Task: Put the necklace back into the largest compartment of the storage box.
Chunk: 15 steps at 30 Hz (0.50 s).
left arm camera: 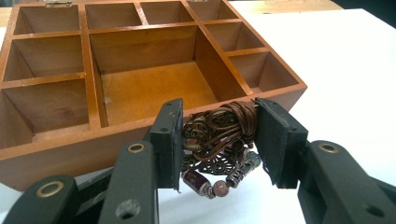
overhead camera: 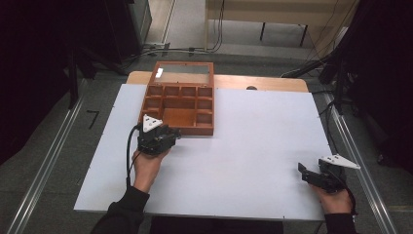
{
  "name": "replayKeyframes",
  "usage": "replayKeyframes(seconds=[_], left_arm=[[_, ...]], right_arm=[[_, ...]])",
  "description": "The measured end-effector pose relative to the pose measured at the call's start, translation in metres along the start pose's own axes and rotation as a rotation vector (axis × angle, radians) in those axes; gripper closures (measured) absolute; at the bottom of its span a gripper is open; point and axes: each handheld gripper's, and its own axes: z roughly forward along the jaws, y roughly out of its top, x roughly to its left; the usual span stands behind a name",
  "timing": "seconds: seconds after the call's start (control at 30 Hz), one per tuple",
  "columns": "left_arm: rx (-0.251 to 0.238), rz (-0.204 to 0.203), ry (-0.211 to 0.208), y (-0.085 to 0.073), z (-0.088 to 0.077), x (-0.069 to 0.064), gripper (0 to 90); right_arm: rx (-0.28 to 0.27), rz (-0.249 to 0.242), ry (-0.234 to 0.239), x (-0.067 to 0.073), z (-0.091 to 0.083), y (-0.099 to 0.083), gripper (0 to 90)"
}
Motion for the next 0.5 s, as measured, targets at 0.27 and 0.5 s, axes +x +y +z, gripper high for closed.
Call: replayKeyframes(seconds=[0.27, 0.5], left_arm=[[-0.003, -0.008, 0.008, 0.005, 0.005, 0.001, 55.3], [0.002, -0.009, 0.017, 0.011, 0.008, 0.002, 55.3]], right_arm=[[0.0, -0.001, 0.0, 0.0, 0.0, 0.0, 19.3], [-0.004, -0.002, -0.001, 0.0, -0.001, 0.001, 19.3]])
